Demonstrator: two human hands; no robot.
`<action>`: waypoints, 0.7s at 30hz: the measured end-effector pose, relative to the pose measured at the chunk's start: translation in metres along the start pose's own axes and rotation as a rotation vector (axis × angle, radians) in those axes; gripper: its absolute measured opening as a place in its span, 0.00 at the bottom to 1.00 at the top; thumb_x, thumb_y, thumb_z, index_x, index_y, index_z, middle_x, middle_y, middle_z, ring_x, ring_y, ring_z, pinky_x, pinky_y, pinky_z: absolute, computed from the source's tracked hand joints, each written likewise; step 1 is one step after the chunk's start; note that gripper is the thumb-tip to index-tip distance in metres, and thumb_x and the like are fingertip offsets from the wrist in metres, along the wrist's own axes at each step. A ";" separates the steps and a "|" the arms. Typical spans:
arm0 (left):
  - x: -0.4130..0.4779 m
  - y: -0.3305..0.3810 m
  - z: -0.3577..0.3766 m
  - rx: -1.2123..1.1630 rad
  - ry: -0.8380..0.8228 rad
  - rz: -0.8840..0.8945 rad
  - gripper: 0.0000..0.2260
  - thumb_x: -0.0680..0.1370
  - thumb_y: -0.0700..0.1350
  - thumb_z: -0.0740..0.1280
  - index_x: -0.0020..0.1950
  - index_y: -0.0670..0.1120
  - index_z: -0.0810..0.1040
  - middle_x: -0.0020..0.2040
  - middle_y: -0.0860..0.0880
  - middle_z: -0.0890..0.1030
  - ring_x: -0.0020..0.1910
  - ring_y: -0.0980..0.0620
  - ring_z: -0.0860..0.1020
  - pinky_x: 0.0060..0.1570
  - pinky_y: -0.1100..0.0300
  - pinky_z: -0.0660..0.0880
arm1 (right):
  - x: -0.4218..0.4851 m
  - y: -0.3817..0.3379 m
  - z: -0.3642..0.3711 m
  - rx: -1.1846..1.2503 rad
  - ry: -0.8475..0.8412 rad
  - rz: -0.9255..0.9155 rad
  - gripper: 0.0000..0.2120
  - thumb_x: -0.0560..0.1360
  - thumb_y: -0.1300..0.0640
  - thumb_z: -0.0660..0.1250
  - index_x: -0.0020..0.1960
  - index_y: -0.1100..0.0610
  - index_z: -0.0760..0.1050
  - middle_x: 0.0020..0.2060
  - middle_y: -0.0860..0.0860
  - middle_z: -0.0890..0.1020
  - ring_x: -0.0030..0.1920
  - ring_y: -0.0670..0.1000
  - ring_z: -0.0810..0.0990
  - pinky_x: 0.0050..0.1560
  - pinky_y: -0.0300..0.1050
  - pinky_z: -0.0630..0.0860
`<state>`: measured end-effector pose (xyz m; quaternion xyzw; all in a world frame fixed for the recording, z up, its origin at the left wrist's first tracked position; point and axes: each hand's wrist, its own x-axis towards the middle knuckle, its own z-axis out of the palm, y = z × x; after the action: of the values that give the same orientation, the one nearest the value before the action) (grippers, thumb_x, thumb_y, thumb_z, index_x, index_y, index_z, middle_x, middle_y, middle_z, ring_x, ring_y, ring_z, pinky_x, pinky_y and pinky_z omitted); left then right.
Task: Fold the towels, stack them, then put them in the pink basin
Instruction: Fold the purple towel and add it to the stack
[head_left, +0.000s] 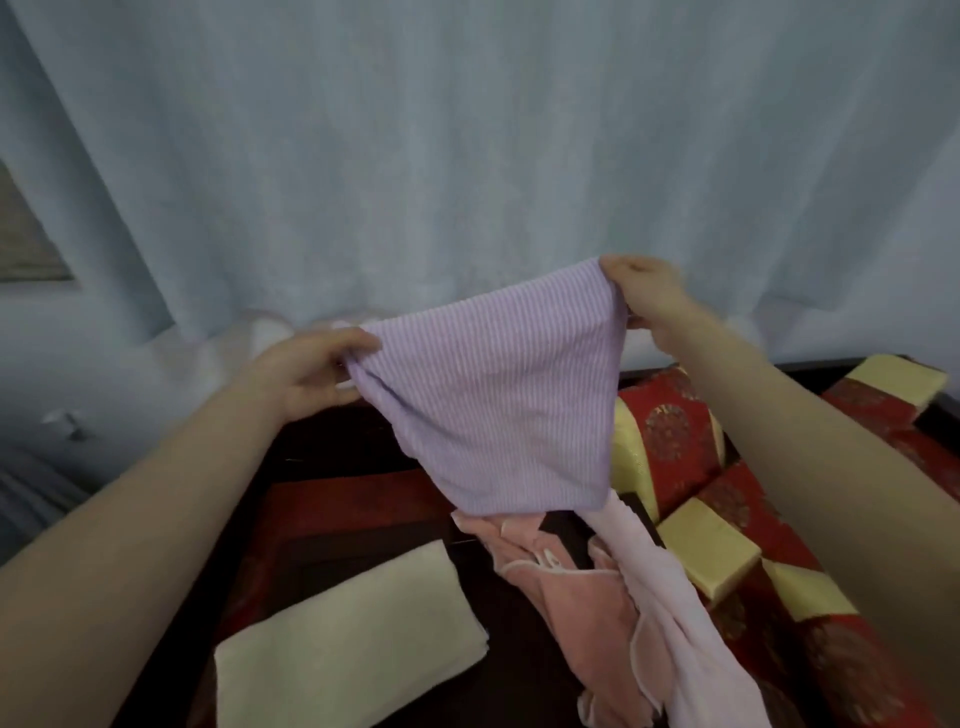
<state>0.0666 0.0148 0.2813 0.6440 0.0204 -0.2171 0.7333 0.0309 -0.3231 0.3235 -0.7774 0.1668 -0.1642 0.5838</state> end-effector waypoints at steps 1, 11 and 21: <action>-0.002 0.000 0.000 0.021 0.050 0.002 0.15 0.72 0.35 0.67 0.56 0.48 0.75 0.51 0.47 0.78 0.46 0.52 0.77 0.44 0.56 0.79 | 0.000 -0.003 0.006 -0.033 -0.020 -0.002 0.13 0.79 0.49 0.62 0.57 0.56 0.77 0.51 0.54 0.78 0.48 0.52 0.74 0.40 0.43 0.73; -0.024 0.012 -0.031 0.052 0.447 0.183 0.08 0.74 0.32 0.66 0.38 0.44 0.78 0.36 0.46 0.79 0.35 0.54 0.75 0.25 0.67 0.77 | 0.008 -0.025 0.037 0.100 -0.136 0.178 0.05 0.73 0.62 0.69 0.42 0.56 0.73 0.46 0.56 0.78 0.43 0.53 0.77 0.38 0.45 0.74; -0.036 0.018 -0.037 0.216 0.379 0.082 0.06 0.75 0.37 0.65 0.41 0.46 0.74 0.38 0.47 0.76 0.35 0.53 0.73 0.34 0.60 0.74 | 0.005 -0.020 0.040 -0.197 -0.299 0.142 0.14 0.73 0.70 0.65 0.55 0.58 0.68 0.42 0.55 0.72 0.44 0.55 0.75 0.47 0.54 0.78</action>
<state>0.0494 0.0621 0.3029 0.7485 0.1082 -0.0629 0.6512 0.0549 -0.2860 0.3321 -0.8329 0.1479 0.0118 0.5331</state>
